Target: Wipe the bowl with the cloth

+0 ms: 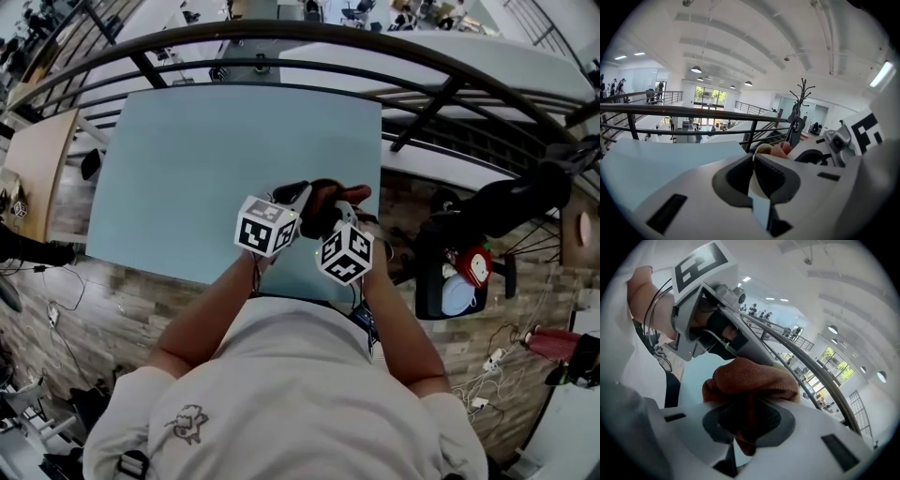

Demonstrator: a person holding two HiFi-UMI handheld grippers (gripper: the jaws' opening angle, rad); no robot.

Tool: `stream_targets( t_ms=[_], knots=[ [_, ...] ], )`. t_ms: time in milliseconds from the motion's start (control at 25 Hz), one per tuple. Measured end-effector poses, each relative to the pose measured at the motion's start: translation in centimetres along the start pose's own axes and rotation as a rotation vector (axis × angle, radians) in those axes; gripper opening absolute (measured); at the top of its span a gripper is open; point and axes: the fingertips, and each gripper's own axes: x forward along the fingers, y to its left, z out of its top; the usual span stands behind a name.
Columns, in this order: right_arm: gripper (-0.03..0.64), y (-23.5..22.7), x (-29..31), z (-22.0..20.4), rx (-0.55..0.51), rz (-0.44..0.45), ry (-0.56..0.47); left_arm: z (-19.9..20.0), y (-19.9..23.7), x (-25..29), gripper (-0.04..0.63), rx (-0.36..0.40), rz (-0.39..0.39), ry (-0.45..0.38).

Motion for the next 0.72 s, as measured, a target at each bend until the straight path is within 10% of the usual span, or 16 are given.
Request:
stream_targets(
  t_ms=[320, 720],
  knots=[
    [0.061, -5.5, -0.8, -0.3, -0.020, -0.195, 0.025, -0.3, -1.3, 1.0, 0.026, -0.032, -0.052, 0.025],
    [0.061, -2.6, 0.0, 2.0, -0.045, 0.000, -0.100, 1.4, -1.8, 1.0, 0.023, -0.035, -0.072, -0.027]
  ],
)
